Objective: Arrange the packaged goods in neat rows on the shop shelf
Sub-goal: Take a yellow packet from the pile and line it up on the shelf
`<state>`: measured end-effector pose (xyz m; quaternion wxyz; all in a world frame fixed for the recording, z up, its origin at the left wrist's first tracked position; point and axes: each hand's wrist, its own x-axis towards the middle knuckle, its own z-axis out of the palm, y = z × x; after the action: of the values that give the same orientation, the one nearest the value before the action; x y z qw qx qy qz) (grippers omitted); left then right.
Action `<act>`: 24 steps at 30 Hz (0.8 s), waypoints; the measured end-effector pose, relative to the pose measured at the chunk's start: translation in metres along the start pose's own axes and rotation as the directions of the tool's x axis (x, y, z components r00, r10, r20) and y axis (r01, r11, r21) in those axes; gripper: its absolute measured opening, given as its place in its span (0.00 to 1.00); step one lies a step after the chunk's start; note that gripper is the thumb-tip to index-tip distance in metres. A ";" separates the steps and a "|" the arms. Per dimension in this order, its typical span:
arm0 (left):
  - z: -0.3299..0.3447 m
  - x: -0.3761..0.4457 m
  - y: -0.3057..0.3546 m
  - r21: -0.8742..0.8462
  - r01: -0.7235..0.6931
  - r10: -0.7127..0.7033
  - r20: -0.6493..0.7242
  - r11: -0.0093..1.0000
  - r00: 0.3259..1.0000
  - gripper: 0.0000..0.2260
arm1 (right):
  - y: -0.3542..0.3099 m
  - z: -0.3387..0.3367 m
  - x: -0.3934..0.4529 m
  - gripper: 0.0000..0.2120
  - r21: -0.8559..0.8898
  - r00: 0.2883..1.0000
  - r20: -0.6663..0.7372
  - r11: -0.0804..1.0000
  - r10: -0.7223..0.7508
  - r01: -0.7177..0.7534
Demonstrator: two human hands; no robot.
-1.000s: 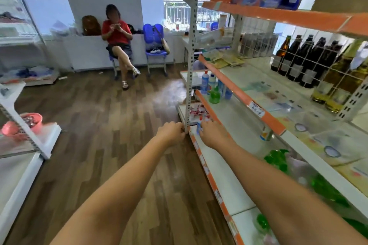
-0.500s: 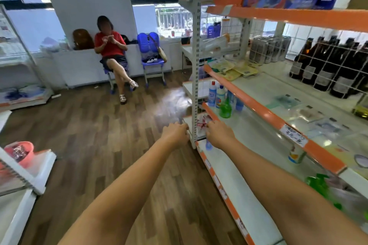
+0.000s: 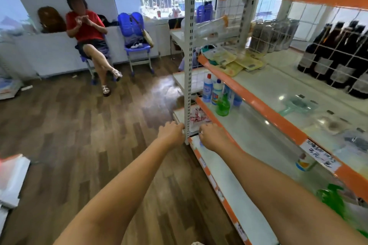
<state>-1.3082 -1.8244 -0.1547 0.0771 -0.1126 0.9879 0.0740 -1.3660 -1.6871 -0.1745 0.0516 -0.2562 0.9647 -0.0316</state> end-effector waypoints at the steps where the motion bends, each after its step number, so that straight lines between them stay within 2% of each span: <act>1: -0.003 0.013 0.001 0.005 0.000 0.000 0.004 1.000 1.000 0.17 | 0.004 -0.005 0.013 0.15 -0.012 1.000 0.002 1.000 0.004 -0.004; 8: -0.052 0.102 0.006 -0.017 0.006 -0.007 -0.104 1.000 0.995 0.12 | 0.026 -0.054 0.111 0.15 0.010 0.997 -0.074 0.999 -0.030 0.031; 12: -0.076 0.138 0.011 -0.013 -0.015 0.013 -0.166 1.000 0.986 0.15 | 0.033 -0.070 0.155 0.15 0.031 0.986 -0.165 0.999 -0.034 0.040; 17: -0.065 0.183 0.009 -0.033 -0.007 0.004 -0.076 0.999 0.997 0.16 | 0.047 -0.059 0.187 0.16 0.006 0.992 -0.113 0.998 -0.056 0.057; 20: -0.062 0.212 0.005 -0.009 -0.027 0.026 -0.011 1.000 1.000 0.17 | 0.059 -0.055 0.212 0.14 0.023 0.997 -0.076 1.000 -0.013 0.014; 24: -0.071 0.260 0.001 -0.001 -0.097 0.097 -0.011 0.995 0.995 0.16 | 0.072 -0.063 0.244 0.14 0.031 0.996 -0.067 0.998 0.061 -0.059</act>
<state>-1.5679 -1.8903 -0.1293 0.0677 -0.0648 0.9926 0.0776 -1.6197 -1.7437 -0.1391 0.0236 -0.2252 0.9726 -0.0528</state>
